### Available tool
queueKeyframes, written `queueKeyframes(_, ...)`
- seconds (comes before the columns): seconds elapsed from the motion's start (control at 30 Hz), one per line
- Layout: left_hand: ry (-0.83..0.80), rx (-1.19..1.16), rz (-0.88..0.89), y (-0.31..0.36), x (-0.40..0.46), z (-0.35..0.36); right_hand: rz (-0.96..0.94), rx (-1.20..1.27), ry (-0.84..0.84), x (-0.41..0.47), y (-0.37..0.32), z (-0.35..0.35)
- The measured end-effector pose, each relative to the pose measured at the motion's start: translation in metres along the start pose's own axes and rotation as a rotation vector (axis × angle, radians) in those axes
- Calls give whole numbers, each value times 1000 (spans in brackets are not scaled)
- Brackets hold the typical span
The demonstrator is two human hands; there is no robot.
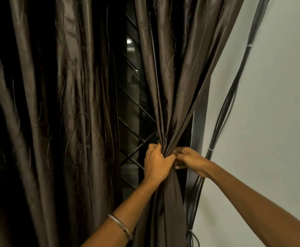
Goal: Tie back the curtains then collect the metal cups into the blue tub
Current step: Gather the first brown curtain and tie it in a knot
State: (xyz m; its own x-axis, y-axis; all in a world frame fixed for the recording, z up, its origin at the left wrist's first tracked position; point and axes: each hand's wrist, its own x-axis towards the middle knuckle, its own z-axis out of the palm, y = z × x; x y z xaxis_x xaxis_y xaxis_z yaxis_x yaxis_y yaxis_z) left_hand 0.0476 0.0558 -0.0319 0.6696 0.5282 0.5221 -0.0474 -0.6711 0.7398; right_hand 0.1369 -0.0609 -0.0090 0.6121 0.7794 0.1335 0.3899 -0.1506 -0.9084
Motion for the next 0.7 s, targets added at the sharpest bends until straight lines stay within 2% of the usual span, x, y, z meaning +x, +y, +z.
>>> queueKeyframes(0.17, -43, -21, 8, 2, 4, -7, -13, -79, -15, -1, 3, -16)
queueKeyframes(0.33, -119, -222, -15, 3, 2, -6, 63, 252, -18, 7, -2, -10)
queueKeyframes(0.43, -163, -249, -28, 4, 2, -8, 53, 190, -115, 7, -1, -15)
queueKeyframes(0.57, -243, -265, -31, 3, 1, -12, 79, 233, -291, 4, 3, -22)
queueKeyframes(0.7, -242, -255, -13, 2, 1, -13, 52, 182, -263, 7, 11, -27)
